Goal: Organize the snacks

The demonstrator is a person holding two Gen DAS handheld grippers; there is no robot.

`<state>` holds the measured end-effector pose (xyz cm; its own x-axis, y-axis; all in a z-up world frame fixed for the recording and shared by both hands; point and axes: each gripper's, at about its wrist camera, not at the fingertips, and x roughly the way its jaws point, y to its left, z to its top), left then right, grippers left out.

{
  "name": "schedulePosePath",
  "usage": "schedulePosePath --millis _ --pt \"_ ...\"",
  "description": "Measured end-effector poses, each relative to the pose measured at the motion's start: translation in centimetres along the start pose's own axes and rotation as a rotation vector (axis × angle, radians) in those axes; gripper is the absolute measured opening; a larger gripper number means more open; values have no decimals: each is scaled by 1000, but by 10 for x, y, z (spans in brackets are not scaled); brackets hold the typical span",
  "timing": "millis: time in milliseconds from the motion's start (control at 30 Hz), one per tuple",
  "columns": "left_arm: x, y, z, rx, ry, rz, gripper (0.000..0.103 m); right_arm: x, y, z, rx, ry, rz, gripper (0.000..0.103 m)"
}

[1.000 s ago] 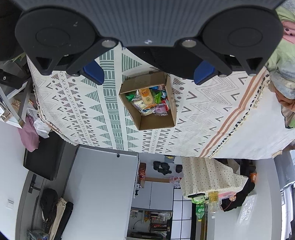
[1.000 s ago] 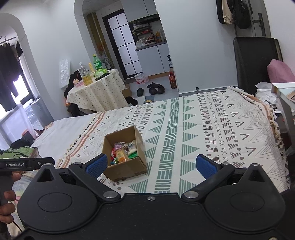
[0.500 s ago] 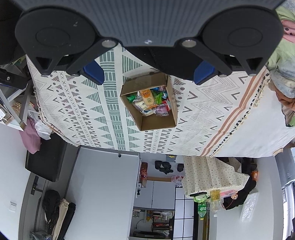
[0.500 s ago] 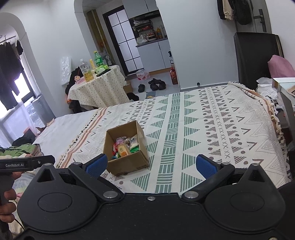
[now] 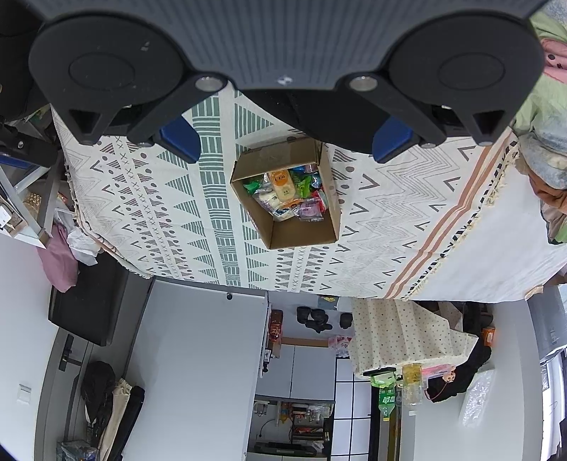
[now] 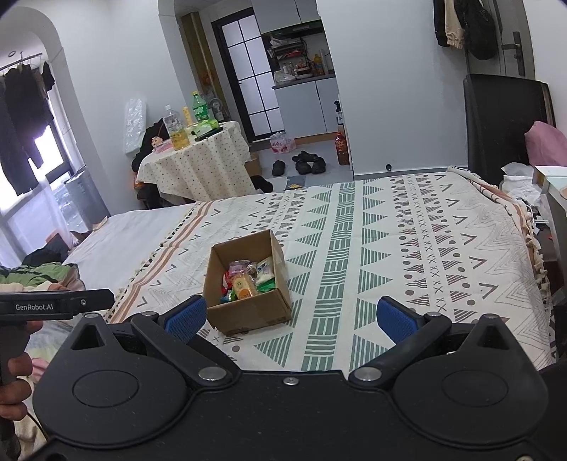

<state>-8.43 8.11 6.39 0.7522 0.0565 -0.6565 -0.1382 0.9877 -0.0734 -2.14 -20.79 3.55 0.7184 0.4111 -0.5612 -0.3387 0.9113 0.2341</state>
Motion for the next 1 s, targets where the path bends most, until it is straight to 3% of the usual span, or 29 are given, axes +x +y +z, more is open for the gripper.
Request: schedulePosePath --millis 1000 --pt "-3 0 0 -10 5 0 103 -1 2 3 -2 -1 -6 103"
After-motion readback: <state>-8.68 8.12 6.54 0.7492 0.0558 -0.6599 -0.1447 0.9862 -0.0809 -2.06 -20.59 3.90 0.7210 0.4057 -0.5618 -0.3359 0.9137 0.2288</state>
